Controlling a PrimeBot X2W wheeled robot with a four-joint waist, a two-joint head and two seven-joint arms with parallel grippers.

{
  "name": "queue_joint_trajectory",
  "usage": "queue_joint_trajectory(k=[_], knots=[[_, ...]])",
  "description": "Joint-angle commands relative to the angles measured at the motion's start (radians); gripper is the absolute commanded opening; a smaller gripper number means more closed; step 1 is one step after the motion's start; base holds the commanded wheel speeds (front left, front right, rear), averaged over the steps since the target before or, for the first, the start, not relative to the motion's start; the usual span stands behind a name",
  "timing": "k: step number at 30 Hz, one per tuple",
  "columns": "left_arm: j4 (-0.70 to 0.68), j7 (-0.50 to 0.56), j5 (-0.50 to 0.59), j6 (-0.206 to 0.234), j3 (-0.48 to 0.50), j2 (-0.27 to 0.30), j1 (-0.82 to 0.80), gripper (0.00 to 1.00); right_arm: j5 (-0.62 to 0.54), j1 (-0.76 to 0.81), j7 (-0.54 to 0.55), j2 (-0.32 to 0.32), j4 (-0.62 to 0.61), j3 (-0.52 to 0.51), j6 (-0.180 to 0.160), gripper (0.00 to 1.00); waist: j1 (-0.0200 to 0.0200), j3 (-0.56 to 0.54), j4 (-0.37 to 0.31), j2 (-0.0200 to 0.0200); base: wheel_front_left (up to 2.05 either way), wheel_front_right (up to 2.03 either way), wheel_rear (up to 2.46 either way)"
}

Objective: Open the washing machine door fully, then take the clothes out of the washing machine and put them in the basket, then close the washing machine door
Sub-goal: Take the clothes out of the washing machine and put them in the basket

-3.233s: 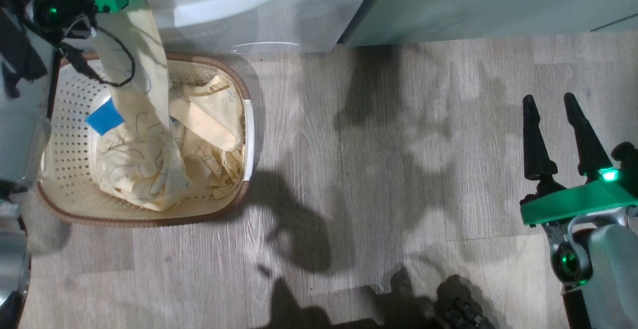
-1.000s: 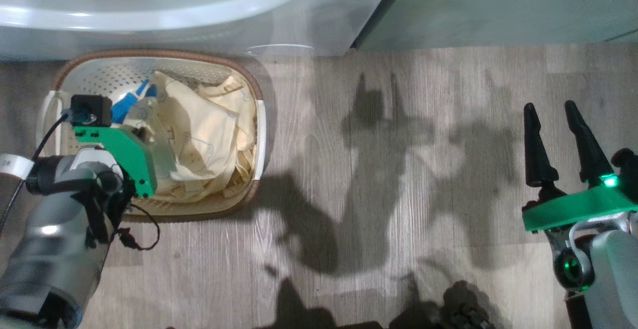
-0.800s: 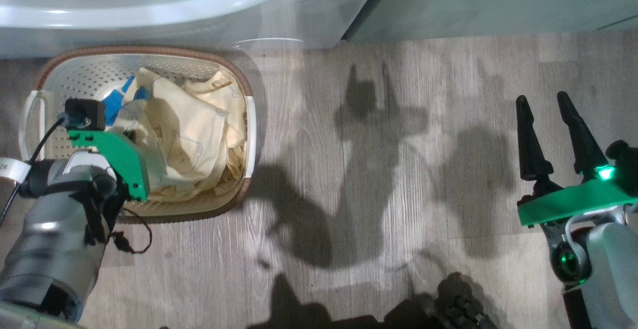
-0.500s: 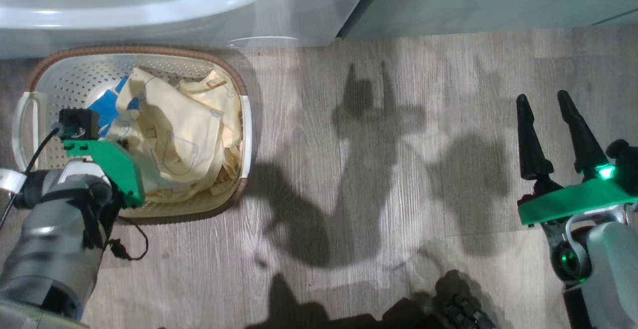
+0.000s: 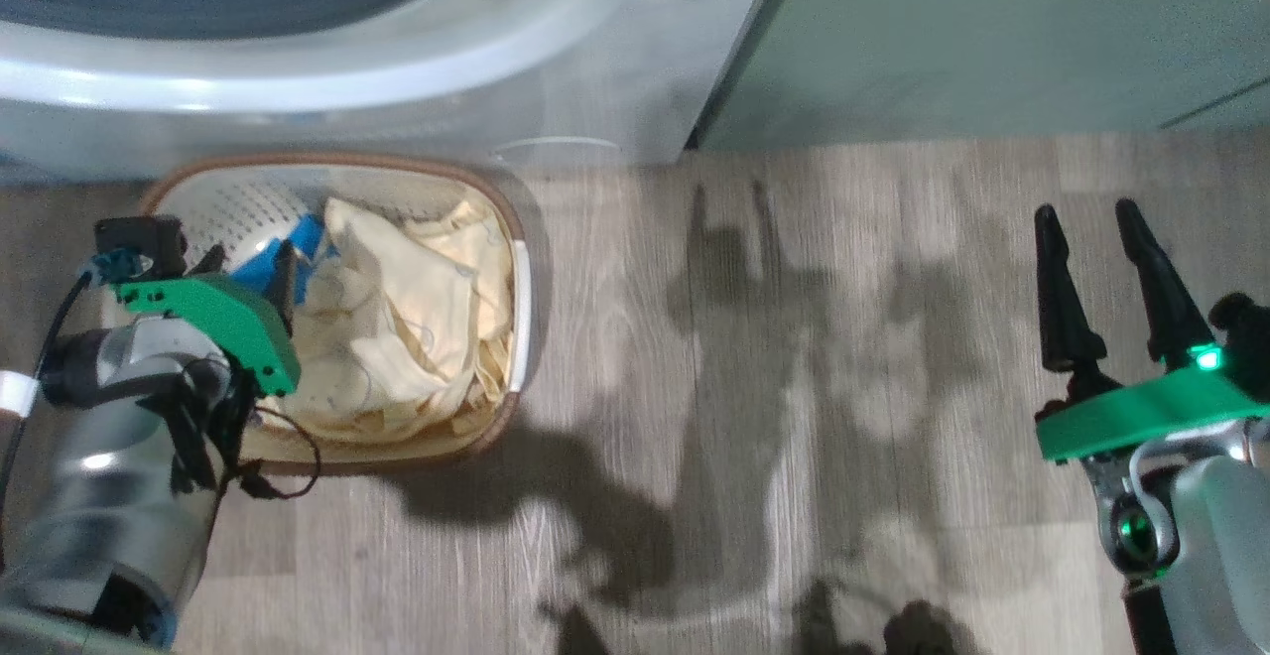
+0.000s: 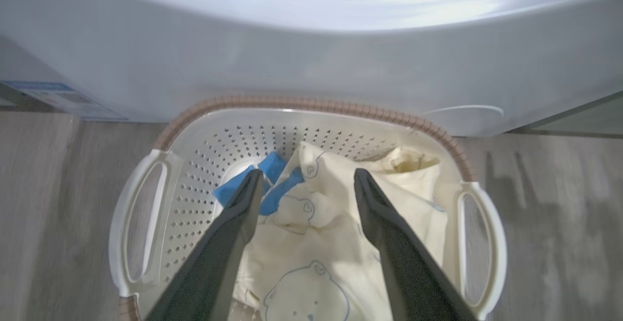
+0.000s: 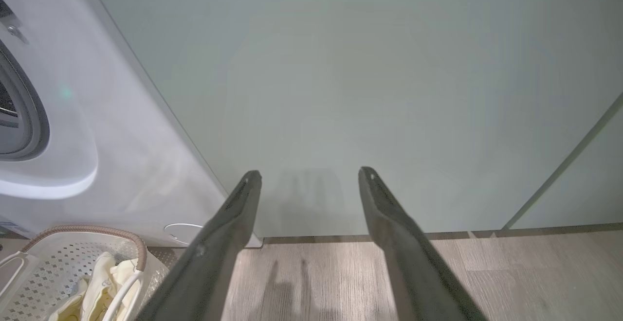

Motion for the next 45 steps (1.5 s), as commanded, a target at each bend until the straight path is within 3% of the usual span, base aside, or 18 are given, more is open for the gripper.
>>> queue_joint_trajectory(k=[1,8,13,23,29,45], knots=[[-0.039,-0.012,-0.001,-0.004,0.031,0.039,0.025,1.0,0.0,0.03,-0.007,-0.01,-0.018,0.008,0.004,1.0,0.0001,-0.048,0.015,0.0,0.0,0.0,0.0],[-0.25,-0.013,0.017,-0.007,0.108,0.054,0.115,1.0,0.003,0.068,-0.007,-0.012,-0.004,0.006,0.004,1.0,0.0001,-0.14,0.035,0.0,0.0,0.0,0.0],[-0.429,-0.013,0.038,-0.007,0.223,0.042,0.2,1.0,0.005,0.098,-0.007,-0.014,0.0,0.0,0.004,1.0,0.0001,-0.197,0.045,0.0,0.0,0.0,0.0],[-0.73,-0.013,0.179,-0.008,0.423,-0.044,0.443,1.0,0.006,0.161,-0.007,-0.02,-0.004,-0.019,0.004,1.0,0.0001,-0.321,0.054,0.0,0.0,0.0,0.0],[-0.783,-0.013,0.203,-0.008,0.458,-0.084,0.544,1.0,-0.003,0.206,-0.007,-0.024,-0.019,-0.029,0.004,1.0,0.0001,-0.389,0.062,0.0,0.0,0.0,0.0],[-0.818,-0.014,0.216,-0.009,0.468,-0.107,0.668,1.0,-0.022,0.284,-0.007,-0.034,-0.023,-0.037,0.004,1.0,0.0001,-0.521,0.077,0.0,0.0,0.0,0.0]])
